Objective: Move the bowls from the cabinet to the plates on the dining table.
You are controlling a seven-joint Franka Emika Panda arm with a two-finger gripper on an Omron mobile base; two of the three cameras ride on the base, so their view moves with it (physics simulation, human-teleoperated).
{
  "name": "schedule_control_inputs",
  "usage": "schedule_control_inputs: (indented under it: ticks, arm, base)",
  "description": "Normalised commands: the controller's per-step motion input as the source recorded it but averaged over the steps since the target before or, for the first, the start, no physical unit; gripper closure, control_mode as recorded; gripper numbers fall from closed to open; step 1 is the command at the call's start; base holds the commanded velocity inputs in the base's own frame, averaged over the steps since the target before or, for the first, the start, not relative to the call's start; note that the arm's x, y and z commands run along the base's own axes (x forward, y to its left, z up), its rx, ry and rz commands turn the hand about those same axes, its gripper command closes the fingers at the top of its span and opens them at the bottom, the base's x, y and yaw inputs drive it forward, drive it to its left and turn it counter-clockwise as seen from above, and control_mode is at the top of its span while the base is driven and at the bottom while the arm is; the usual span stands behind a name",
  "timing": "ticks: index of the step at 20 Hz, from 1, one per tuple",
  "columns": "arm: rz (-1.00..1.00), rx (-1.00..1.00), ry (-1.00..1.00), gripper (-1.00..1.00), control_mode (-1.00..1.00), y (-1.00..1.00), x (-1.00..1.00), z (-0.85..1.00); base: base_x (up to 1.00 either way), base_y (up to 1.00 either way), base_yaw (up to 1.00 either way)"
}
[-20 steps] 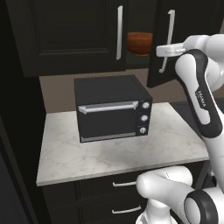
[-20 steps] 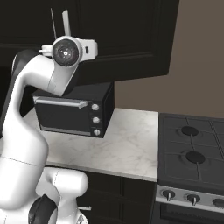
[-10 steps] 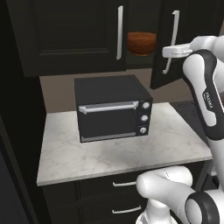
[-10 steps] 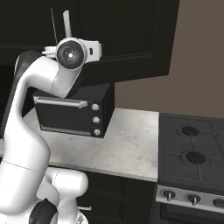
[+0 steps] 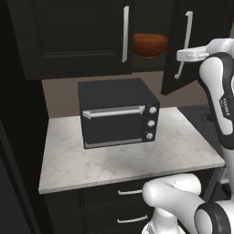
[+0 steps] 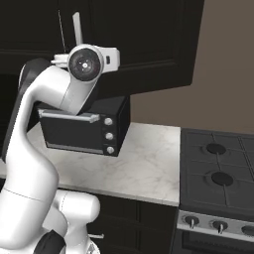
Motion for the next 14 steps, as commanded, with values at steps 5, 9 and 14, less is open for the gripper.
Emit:
schedule_control_inputs:
  ticks: [5,9,14]
  arm:
    - [0.01,-0.01,0.00,1.00,-1.00,-0.50,-0.14,-0.01]
    - [0.01,-0.01,0.00,1.00,-1.00,-0.52,-0.13,-0.01]
    - [0.01,-0.01,0.00,1.00,-1.00,-0.51,-0.11,-0.01]
  base:
    - [0.00,0.00,0.00]
    - [0.00,0.00,0.00]
    - [0.00,0.00,0.00]
